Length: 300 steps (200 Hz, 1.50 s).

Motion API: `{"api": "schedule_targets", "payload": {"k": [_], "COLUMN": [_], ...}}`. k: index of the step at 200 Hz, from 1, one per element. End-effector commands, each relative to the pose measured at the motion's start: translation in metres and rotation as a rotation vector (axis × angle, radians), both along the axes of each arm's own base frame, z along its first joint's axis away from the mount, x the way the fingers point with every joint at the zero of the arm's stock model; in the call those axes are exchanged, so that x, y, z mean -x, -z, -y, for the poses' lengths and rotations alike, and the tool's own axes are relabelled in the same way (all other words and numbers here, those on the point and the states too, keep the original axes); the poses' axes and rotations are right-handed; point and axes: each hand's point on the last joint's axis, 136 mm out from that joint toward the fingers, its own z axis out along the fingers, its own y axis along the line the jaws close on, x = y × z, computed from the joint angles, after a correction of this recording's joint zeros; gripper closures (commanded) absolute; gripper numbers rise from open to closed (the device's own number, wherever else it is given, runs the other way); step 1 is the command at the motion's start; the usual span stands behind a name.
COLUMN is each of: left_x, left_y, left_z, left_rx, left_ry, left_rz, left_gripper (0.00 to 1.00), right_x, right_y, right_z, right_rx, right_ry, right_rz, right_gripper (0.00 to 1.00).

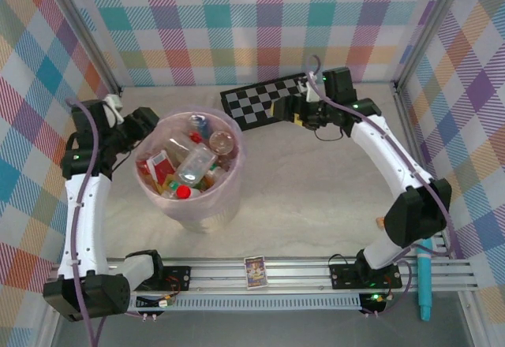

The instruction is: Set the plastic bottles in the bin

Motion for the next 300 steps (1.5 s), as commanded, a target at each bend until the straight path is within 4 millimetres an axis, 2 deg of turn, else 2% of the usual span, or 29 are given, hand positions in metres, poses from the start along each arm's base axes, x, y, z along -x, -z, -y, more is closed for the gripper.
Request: {"api": "schedule_targets", "payload": {"k": [1, 43, 64, 76, 79, 99, 132, 158, 170, 182, 194, 225, 257, 269, 300], "left_x": [-0.007, -0.042, -0.063, -0.074, -0.077, -0.093, -0.112, -0.126, -0.141, -0.156, -0.172, -0.214, -0.249, -0.257, -0.271], "left_y": [0.027, 0.026, 0.026, 0.019, 0.012, -0.012, -0.059, -0.092, -0.092, -0.079, -0.055, 0.022, 0.094, 0.119, 0.177], "left_z": [0.036, 0.119, 0.145, 0.152, 0.153, 0.147, 0.115, 0.078, 0.052, 0.028, 0.010, 0.001, 0.010, 0.024, 0.044], "left_rx": [0.020, -0.032, -0.029, -0.028, -0.030, -0.046, 0.024, 0.063, 0.067, 0.035, -0.021, -0.101, -0.124, -0.116, -0.123], "left_ry": [0.034, 0.186, 0.233, 0.257, 0.260, 0.265, 0.232, 0.182, 0.136, 0.082, 0.035, 0.044, 0.084, 0.118, 0.138], "left_rz": [-0.092, -0.067, -0.052, -0.032, -0.017, 0.033, 0.150, 0.225, 0.219, 0.186, 0.128, -0.009, -0.077, -0.103, -0.187], "left_gripper": [0.41, 0.41, 0.40, 0.38, 0.36, 0.23, 0.02, 0.00, 0.00, 0.01, 0.02, 0.02, 0.02, 0.00, 0.00], "right_x": [0.013, 0.027, 0.041, 0.049, 0.051, 0.059, 0.063, 0.061, 0.061, 0.062, 0.063, 0.068, 0.077, 0.082, 0.091], "right_y": [-0.007, 0.013, 0.022, 0.028, 0.028, 0.030, 0.025, 0.020, 0.020, 0.022, 0.023, 0.029, 0.040, 0.045, 0.053], "right_z": [0.034, 0.106, 0.127, 0.135, 0.135, 0.142, 0.144, 0.146, 0.148, 0.150, 0.152, 0.158, 0.160, 0.160, 0.158], "right_rx": [-0.002, -0.005, 0.003, 0.017, 0.017, 0.025, 0.034, 0.045, 0.054, 0.068, 0.085, 0.121, 0.145, 0.152, 0.151], "right_ry": [0.063, 0.218, 0.255, 0.270, 0.271, 0.280, 0.277, 0.289, 0.297, 0.304, 0.314, 0.336, 0.349, 0.344, 0.335], "right_rz": [-0.007, -0.089, -0.110, -0.121, -0.122, -0.126, -0.132, -0.133, -0.139, -0.154, -0.168, -0.202, -0.255, -0.280, -0.316], "right_gripper": [0.09, 0.08, 0.08, 0.08, 0.08, 0.08, 0.08, 0.07, 0.07, 0.07, 0.07, 0.07, 0.07, 0.07, 0.07]}}
